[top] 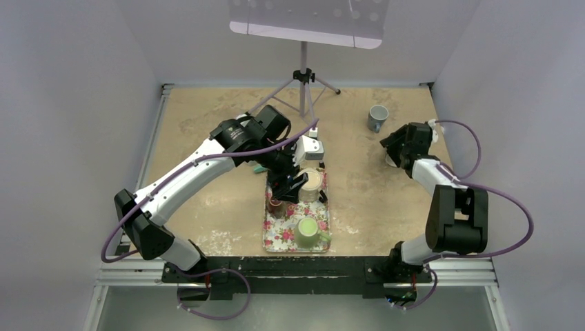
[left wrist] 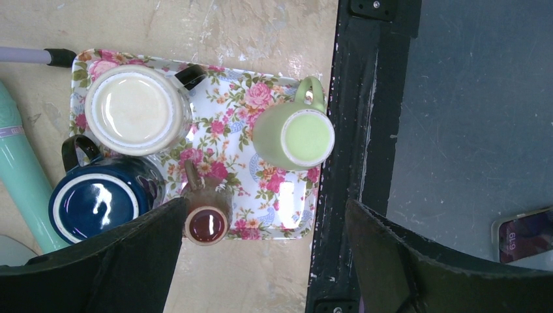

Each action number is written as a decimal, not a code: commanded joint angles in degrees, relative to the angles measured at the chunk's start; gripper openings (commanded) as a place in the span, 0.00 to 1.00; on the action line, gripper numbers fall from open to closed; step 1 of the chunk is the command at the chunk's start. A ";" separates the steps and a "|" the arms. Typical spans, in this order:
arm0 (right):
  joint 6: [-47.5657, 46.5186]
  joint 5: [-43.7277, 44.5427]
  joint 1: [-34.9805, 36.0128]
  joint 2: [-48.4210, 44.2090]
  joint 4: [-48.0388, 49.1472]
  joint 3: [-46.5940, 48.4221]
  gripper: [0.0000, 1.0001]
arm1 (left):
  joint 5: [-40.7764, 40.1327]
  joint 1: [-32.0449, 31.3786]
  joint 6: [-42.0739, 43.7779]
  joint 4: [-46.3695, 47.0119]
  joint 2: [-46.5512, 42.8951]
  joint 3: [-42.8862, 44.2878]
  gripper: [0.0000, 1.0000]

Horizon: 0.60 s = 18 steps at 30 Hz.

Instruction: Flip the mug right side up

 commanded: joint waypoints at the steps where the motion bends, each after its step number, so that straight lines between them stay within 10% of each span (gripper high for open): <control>1: -0.28 2.36 -0.33 0.90 7.13 1.72 0.61 | 0.28 0.30 0.58 1.04 -1.47 -0.34 0.95; 18: -5.53 10.15 -2.19 10.00 6.17 11.50 0.33 | -0.42 0.57 1.42 0.81 -1.18 -1.37 0.95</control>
